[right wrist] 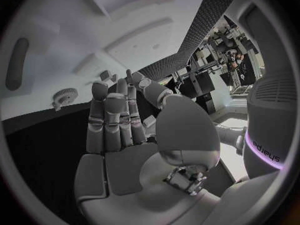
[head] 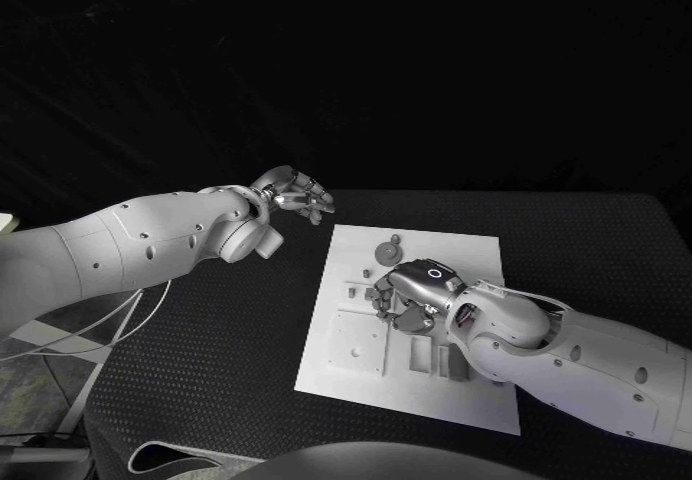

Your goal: Assemble the parts on the task board

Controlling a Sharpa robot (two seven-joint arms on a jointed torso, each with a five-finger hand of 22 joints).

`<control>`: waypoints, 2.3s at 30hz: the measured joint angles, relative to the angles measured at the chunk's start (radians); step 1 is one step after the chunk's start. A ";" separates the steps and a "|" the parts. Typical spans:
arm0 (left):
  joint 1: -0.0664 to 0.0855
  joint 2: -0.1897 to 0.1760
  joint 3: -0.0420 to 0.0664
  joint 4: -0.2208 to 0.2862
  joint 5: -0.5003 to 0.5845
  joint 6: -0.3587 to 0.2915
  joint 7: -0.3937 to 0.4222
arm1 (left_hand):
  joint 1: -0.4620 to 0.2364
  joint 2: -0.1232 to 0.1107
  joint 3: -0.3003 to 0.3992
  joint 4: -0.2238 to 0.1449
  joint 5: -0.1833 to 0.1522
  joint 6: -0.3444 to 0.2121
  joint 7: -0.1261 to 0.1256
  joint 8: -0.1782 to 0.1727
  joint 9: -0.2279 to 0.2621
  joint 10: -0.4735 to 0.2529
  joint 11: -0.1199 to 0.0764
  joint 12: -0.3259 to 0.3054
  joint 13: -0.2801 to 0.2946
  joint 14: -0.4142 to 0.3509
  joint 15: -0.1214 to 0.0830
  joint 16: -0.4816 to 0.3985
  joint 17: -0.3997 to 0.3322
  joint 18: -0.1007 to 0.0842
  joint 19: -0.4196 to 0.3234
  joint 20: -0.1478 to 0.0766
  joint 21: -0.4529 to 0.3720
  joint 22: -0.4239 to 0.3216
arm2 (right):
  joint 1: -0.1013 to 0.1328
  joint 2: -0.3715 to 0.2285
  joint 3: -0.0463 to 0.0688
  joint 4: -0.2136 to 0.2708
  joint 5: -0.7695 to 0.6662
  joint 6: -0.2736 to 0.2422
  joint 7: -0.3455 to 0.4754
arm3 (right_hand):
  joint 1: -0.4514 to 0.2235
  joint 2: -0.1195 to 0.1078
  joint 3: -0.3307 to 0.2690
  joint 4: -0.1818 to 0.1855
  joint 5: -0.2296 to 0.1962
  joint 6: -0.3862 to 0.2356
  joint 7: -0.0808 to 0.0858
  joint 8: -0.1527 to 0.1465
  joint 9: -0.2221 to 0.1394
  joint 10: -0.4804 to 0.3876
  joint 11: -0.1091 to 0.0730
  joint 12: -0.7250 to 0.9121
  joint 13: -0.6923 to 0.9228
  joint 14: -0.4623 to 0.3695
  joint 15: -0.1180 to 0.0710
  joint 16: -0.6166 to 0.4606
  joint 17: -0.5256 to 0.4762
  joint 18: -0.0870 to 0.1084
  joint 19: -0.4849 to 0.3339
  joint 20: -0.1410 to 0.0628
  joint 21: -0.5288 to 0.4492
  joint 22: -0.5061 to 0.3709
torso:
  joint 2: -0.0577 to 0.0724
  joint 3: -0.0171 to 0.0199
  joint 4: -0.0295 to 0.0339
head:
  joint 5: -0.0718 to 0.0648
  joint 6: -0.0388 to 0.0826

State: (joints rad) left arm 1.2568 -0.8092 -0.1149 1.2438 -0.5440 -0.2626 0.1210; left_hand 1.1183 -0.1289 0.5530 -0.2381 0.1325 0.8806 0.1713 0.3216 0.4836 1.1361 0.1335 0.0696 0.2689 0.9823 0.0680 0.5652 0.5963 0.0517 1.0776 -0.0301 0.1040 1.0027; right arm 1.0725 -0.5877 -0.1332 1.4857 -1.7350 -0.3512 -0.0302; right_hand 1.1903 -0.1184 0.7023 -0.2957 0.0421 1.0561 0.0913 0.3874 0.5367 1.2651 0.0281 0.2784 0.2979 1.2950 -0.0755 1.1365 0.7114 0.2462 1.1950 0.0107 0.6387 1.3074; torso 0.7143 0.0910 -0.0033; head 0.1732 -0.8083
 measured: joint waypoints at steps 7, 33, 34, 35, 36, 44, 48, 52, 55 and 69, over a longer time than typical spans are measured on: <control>0.001 0.000 0.000 0.000 0.000 0.000 0.000 | 0.000 0.000 0.000 0.000 0.000 0.000 0.000 0.000 0.001 0.000 0.000 0.000 -0.001 0.000 0.000 -0.004 0.001 -0.001 0.000 0.000 0.000 0.000 | -0.018 0.011 -0.008 -0.008 -0.005 0.004 0.001 | 0.000 0.000 0.000 0.000 0.004 0.000 0.000 0.003 0.000 0.000 0.000 -0.001 0.000 0.000 0.000 0.000 0.000 0.000 0.000 0.000 0.000 0.000 | -0.001 0.0016 -0.0010 | 0.010 -0.010; 0.003 0.002 0.000 0.001 0.000 0.000 -0.003 | 0.000 0.000 -0.002 0.002 0.000 0.000 0.000 0.000 0.000 0.000 0.000 0.000 -0.002 0.000 0.000 -0.004 0.003 0.007 0.000 0.000 -0.004 -0.001 | -0.028 0.031 -0.027 -0.027 -0.014 0.032 0.005 | 0.000 0.000 0.002 0.002 0.004 -0.004 0.000 0.002 0.002 0.002 0.002 -0.004 0.002 0.000 0.000 0.000 0.000 0.000 -0.005 -0.001 0.004 0.000 | -0.002 0.0022 0.0000 | 0.024 -0.027; 0.003 0.002 0.000 0.001 0.000 0.000 -0.003 | 0.000 0.000 -0.002 0.002 0.000 0.000 0.000 0.000 0.000 0.000 0.000 0.000 -0.002 0.000 0.000 -0.004 0.003 0.007 0.000 0.000 -0.004 -0.001 | -0.028 0.032 -0.028 -0.029 -0.015 0.033 0.004 | 0.000 0.000 0.002 0.002 0.004 -0.004 0.000 0.002 0.002 0.002 0.002 -0.004 0.002 0.000 0.000 0.000 0.000 0.000 -0.005 -0.001 0.004 0.000 | -0.002 0.0022 0.0000 | 0.024 -0.028; 0.003 0.002 0.000 0.001 0.000 0.000 -0.003 | 0.000 0.000 -0.002 0.002 0.000 0.000 0.000 0.000 0.000 0.000 0.000 0.000 -0.002 0.000 0.000 -0.004 0.004 0.007 0.000 0.000 -0.004 -0.001 | -0.028 0.032 -0.028 -0.030 -0.017 0.034 0.004 | 0.000 0.000 0.002 0.002 0.004 -0.004 0.000 0.002 0.002 0.002 0.002 -0.005 0.002 0.000 0.000 0.000 0.000 0.000 -0.005 -0.001 0.004 0.000 | -0.002 0.0022 0.0000 | 0.024 -0.028; 0.003 0.002 0.000 0.001 0.000 0.000 -0.003 | 0.000 0.000 -0.002 0.002 0.000 0.000 0.000 0.000 0.000 0.000 0.000 0.000 -0.002 0.000 0.000 -0.004 0.004 0.007 0.000 0.000 -0.004 -0.001 | -0.028 0.032 -0.028 -0.032 -0.018 0.035 0.004 | 0.000 0.000 0.002 0.002 0.004 -0.004 0.000 0.002 0.002 0.002 0.002 -0.005 0.002 0.000 0.000 0.000 0.000 0.000 -0.005 -0.001 0.004 0.000 | -0.002 0.0022 0.0000 | 0.024 -0.028; 0.004 0.002 0.000 0.001 0.000 0.000 -0.004 | 0.000 0.000 -0.002 0.002 0.000 0.000 0.000 0.000 0.000 0.000 0.000 0.000 -0.002 0.000 0.000 -0.004 0.004 0.003 0.000 0.000 -0.004 -0.001 | -0.028 0.035 -0.028 -0.037 -0.021 0.039 0.004 | 0.000 0.000 0.001 0.002 0.004 -0.004 0.000 0.001 0.003 0.000 0.000 -0.007 0.004 0.000 0.000 0.000 0.000 0.000 -0.005 -0.001 0.004 0.000 | -0.002 0.0022 0.0000 | 0.029 -0.031; 0.004 0.002 0.000 0.001 0.000 0.000 -0.004 | 0.000 0.000 -0.002 0.002 0.000 0.000 0.000 0.000 0.000 0.000 0.000 0.000 -0.002 0.000 0.000 -0.008 0.005 0.003 0.000 0.000 -0.004 -0.001 | -0.028 0.039 -0.032 -0.039 -0.021 0.042 0.004 | 0.000 0.000 0.001 0.002 0.003 -0.004 0.000 0.000 0.003 0.000 0.000 -0.007 0.004 0.000 0.000 0.000 0.000 0.000 -0.005 -0.001 0.004 0.000 | -0.002 0.0022 -0.0006 | 0.032 -0.032; 0.004 0.002 0.000 0.001 0.000 0.000 -0.004 | 0.000 0.000 -0.002 0.002 0.000 0.000 0.000 0.000 0.000 0.000 0.000 0.000 -0.003 0.000 0.000 -0.008 0.005 0.002 0.000 0.000 -0.004 -0.002 | -0.029 0.040 -0.034 -0.043 -0.021 0.045 0.004 | 0.000 0.000 0.001 0.002 0.003 -0.004 0.000 0.000 0.003 0.000 0.000 -0.008 0.004 0.000 0.000 0.000 0.000 0.000 -0.004 0.000 0.004 0.000 | -0.002 0.0022 -0.0007 | 0.033 -0.033; 0.004 0.002 0.000 0.001 0.000 0.000 -0.005 | 0.000 0.000 -0.002 0.002 0.000 0.000 0.000 0.000 0.000 0.000 0.000 0.000 -0.003 0.000 0.000 -0.008 0.005 0.002 0.000 0.000 -0.004 -0.002 | -0.029 0.040 -0.035 -0.047 -0.022 0.047 0.004 | 0.000 0.000 0.001 0.002 0.003 -0.004 0.000 -0.001 0.007 0.000 0.000 -0.008 0.004 0.000 0.000 0.000 0.000 0.000 -0.004 0.000 0.004 0.000 | -0.002 0.0022 -0.0007 | 0.034 -0.035; 0.004 0.001 0.000 0.001 0.000 0.000 -0.006 | 0.000 0.000 -0.002 0.002 0.000 0.000 0.000 0.000 0.000 0.000 0.000 0.000 -0.003 0.000 0.000 -0.008 0.007 0.001 0.000 0.000 -0.004 -0.002 | -0.028 0.046 -0.035 -0.052 -0.025 0.055 0.002 | 0.001 0.001 0.000 0.000 0.000 -0.004 0.000 -0.002 0.006 0.000 0.000 -0.011 0.008 0.000 0.000 0.000 0.000 0.000 -0.006 0.002 0.004 0.000 | -0.002 0.0022 -0.0009 | 0.037 -0.037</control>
State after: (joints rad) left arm 1.2610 -0.8081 -0.1150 1.2449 -0.5440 -0.2626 0.1146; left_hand 1.1183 -0.1289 0.5508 -0.2359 0.1325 0.8806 0.1713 0.3217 0.4836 1.1361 0.1335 0.0696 0.2663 0.9823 0.0680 0.5574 0.6030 0.0527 1.0776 -0.0301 0.1004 1.0010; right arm 1.0448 -0.5415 -0.1679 1.4333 -1.7598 -0.2958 -0.0278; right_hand 1.1914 -0.1174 0.7023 -0.2952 0.0423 1.0520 0.0916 0.3852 0.5427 1.2656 0.0285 0.2679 0.3060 1.2949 -0.0755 1.1364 0.7111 0.2461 1.1893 0.0125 0.6423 1.3074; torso 0.7121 0.0932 -0.0041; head 0.2101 -0.8457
